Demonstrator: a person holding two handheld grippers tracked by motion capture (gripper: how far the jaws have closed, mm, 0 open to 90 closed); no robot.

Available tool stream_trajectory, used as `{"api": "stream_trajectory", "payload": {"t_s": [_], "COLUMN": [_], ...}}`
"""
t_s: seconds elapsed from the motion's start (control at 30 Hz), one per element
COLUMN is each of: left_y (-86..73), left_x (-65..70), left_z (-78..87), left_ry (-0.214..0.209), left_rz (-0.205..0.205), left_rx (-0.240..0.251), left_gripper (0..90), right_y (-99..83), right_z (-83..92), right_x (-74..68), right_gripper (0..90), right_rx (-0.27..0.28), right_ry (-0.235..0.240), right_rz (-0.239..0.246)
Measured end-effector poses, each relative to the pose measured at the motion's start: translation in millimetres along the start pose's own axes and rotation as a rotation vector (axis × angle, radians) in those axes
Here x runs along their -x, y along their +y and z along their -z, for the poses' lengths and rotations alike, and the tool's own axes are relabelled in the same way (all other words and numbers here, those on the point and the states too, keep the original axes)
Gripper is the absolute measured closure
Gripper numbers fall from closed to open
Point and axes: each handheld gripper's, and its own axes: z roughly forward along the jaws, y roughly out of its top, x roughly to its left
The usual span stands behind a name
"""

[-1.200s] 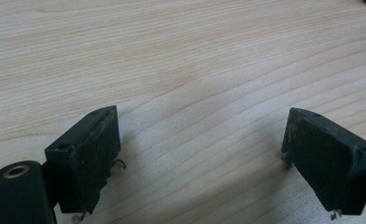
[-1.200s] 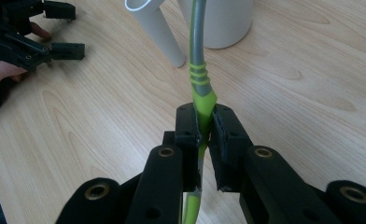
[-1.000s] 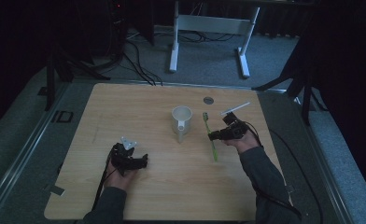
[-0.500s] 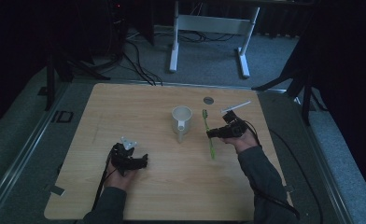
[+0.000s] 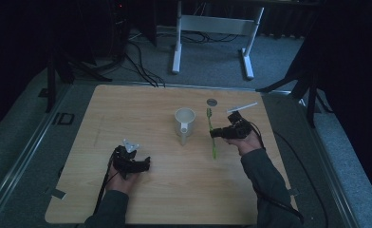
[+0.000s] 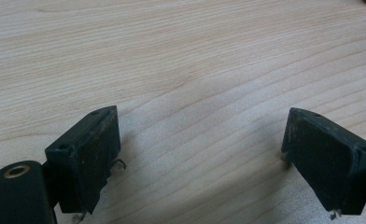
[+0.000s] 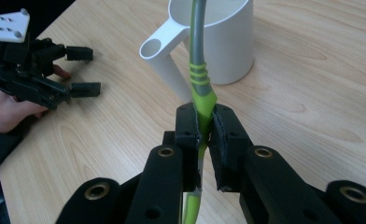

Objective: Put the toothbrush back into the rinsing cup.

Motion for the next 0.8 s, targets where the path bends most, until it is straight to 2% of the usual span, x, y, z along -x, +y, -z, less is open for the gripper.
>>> {"api": "stream_trajectory", "payload": {"t_s": [0.8], "left_y": [0.0], "left_x": [0.1], "left_z": [0.0], "left_ry": [0.000], "left_rz": [0.001], "left_rx": [0.001], "left_gripper": [12.0], "right_y": [5.8], "right_z": [4.2], "right_x": [1.9], "right_gripper": [81.9], "right_rx": [0.113], "right_ry": [0.036], "right_rz": [-0.056]}}
